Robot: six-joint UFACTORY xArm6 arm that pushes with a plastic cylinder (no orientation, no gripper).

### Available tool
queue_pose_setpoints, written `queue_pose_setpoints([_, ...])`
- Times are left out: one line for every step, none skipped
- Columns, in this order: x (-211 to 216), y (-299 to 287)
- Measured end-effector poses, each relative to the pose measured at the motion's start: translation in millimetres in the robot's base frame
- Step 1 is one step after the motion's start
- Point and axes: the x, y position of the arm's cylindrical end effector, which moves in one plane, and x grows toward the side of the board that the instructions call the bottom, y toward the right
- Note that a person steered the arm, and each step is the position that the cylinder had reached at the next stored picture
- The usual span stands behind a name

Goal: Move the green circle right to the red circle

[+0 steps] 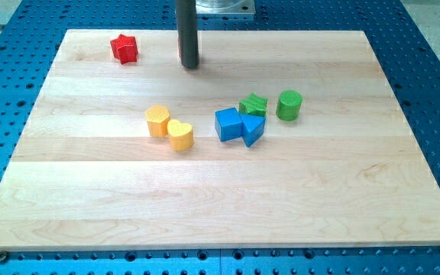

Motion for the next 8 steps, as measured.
queue_pose_setpoints([18, 9])
queue_pose_setpoints([20, 22])
queue_pose_setpoints([22, 97])
queue_pose_setpoints([62, 165])
queue_pose_setpoints([117, 194])
queue_pose_setpoints([119, 193])
queue_pose_setpoints([139, 182])
queue_pose_setpoints([139, 182])
